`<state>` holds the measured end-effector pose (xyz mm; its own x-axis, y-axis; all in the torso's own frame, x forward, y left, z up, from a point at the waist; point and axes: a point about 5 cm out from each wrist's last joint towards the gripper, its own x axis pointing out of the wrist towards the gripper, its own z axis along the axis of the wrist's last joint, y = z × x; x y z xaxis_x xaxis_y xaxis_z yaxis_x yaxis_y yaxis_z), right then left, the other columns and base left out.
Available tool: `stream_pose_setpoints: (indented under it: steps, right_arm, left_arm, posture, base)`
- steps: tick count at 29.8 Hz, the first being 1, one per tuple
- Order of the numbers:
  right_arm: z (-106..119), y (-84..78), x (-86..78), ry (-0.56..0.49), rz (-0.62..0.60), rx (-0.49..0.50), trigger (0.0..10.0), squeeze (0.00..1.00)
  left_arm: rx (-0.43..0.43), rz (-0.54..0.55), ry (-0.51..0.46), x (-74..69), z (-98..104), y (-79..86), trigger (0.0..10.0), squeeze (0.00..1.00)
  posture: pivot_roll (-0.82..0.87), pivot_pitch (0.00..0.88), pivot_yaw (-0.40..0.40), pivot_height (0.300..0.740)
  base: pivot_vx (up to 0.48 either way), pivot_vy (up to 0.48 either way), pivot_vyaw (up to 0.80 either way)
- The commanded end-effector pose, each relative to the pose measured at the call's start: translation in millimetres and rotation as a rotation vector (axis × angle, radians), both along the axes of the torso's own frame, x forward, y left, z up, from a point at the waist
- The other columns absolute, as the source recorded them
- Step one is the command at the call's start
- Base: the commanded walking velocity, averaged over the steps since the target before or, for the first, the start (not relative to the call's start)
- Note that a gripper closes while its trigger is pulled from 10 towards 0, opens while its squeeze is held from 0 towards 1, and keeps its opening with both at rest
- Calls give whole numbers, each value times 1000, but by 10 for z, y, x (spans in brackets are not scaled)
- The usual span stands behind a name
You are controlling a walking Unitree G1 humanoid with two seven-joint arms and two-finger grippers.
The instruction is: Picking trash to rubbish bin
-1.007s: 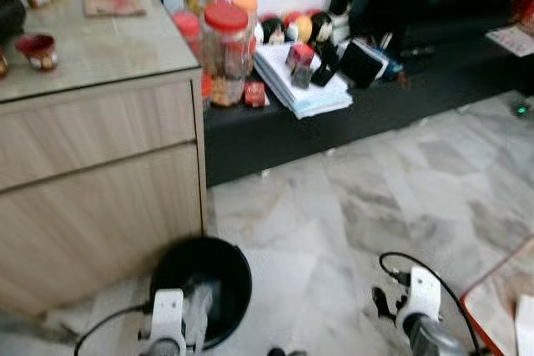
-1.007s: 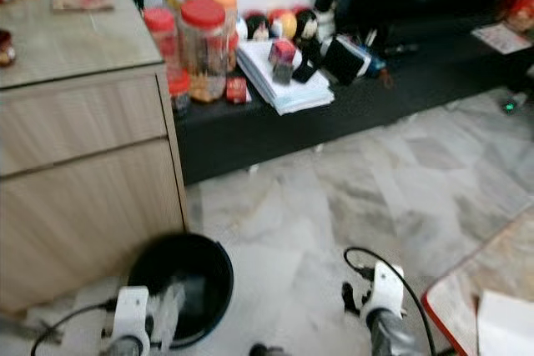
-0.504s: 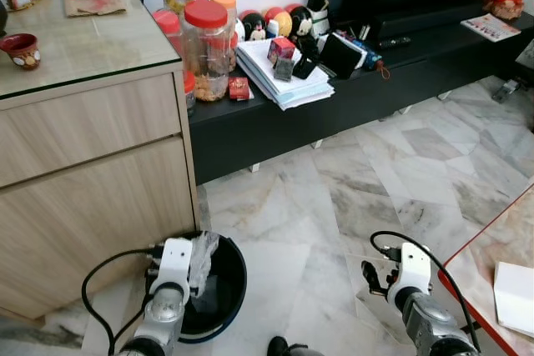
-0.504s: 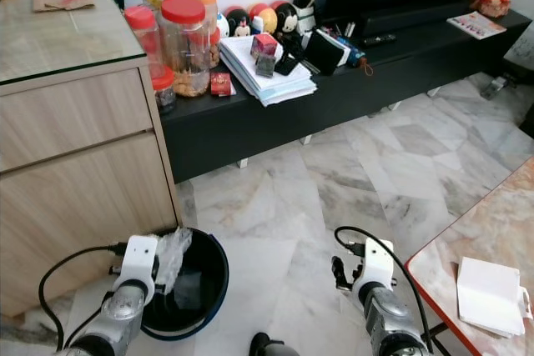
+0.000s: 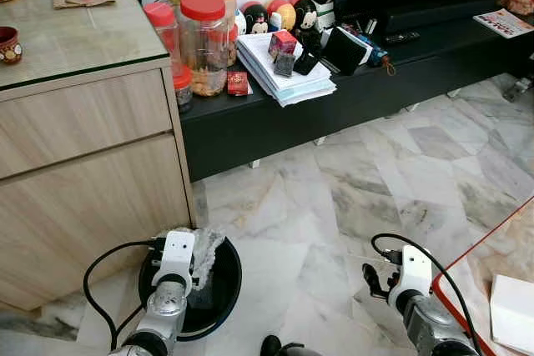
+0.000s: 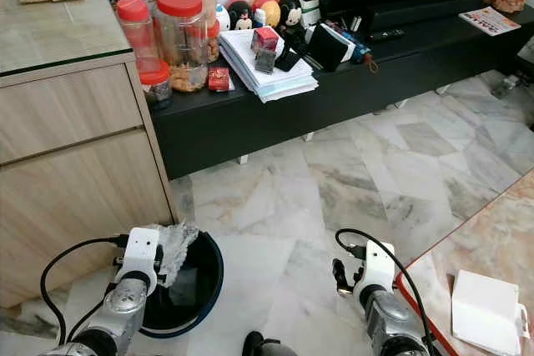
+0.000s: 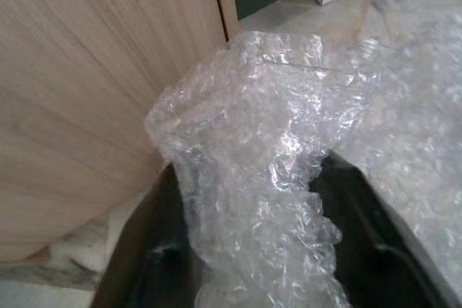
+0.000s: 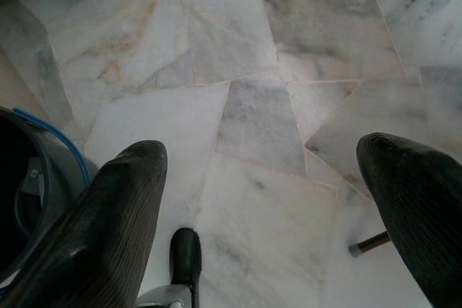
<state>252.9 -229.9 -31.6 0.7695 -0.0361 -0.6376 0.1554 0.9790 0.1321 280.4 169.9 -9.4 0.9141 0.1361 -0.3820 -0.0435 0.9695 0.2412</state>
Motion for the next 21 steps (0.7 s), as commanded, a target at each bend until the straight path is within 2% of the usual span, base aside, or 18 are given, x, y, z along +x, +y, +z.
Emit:
stream_pose_setpoints:
  steps: [1, 21]
  right_arm:
    - [-6, -116, -52, 6, -40, -11, 10000, 0]
    - [-6, -135, -61, 7, -45, -15, 10000, 0]
  left_arm:
    - [-8, -5, 13, -21, -28, -46, 10000, 1000]
    - [-11, 11, 18, -33, -39, -33, 10000, 1000]
  posture:
    - [44, 190, -166, 740]
    - [48, 192, -173, 740]
  base:
    - [0, 0, 0]
    - [0, 0, 0]
